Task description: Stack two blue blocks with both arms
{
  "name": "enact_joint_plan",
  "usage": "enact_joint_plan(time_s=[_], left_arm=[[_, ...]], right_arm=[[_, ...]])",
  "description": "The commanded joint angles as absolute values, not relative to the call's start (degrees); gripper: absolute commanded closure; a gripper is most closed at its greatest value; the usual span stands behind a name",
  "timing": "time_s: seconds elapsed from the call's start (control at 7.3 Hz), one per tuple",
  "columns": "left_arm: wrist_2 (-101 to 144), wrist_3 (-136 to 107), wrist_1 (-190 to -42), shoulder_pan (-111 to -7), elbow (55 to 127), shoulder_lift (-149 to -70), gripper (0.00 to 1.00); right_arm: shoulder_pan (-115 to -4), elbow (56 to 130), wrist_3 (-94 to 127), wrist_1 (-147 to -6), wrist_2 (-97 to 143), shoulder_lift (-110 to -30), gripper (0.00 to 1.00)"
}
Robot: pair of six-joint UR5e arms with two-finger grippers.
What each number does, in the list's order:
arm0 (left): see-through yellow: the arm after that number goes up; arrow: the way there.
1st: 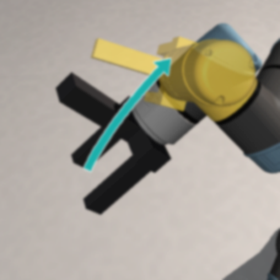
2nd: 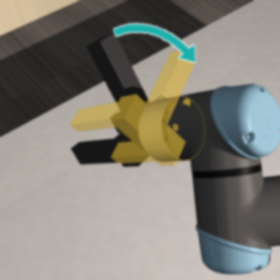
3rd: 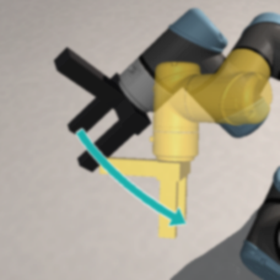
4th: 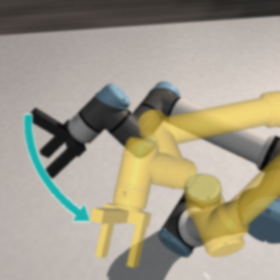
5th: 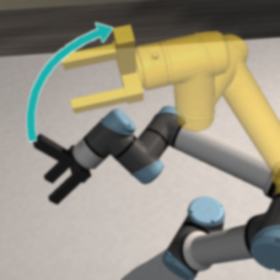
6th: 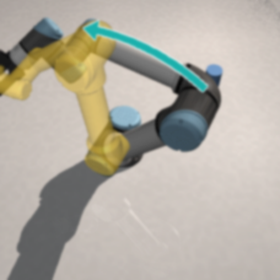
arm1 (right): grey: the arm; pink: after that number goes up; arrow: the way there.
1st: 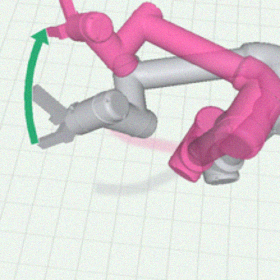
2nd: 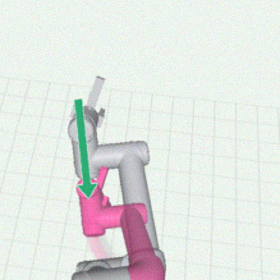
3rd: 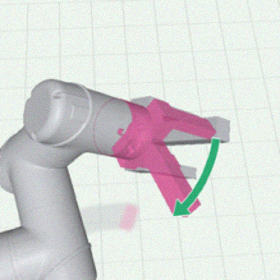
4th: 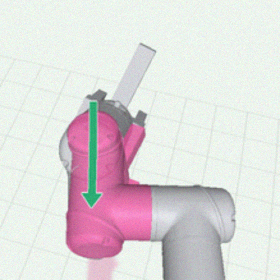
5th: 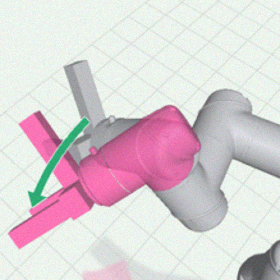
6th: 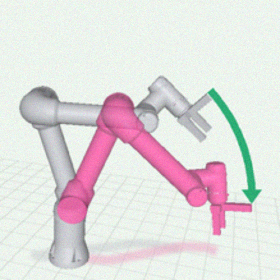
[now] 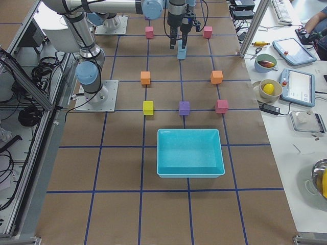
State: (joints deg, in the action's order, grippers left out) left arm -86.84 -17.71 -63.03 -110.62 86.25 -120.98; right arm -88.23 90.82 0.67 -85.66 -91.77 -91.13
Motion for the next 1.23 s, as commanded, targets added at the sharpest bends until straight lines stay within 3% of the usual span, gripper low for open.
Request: enact_joint_plan(time_s=[0.0, 0.41, 0.68, 1.1], left_arm=[[-86.5, -18.0, -62.8, -111.0, 86.0, -121.6, 0.0], [-87.0, -10.4, -66.9, -108.1, 82.8, -116.1, 0.0], [-87.0, -7.2, -79.3, -103.6, 80.1, -109.5, 0.0], [-88.4, 3.6, -86.2, -96.4, 80.9, -99.4, 0.0]], right_arm=[[-88.2, 90.4, 0.5, -84.7, -91.7, -91.5, 0.0], [-88.4, 90.4, 0.3, -84.9, -91.7, -91.8, 0.0], [-88.4, 90.4, 0.3, -85.0, -90.5, -91.8, 0.0], [-88.3, 90.4, 0.4, -85.1, -90.3, -91.7, 0.0]])
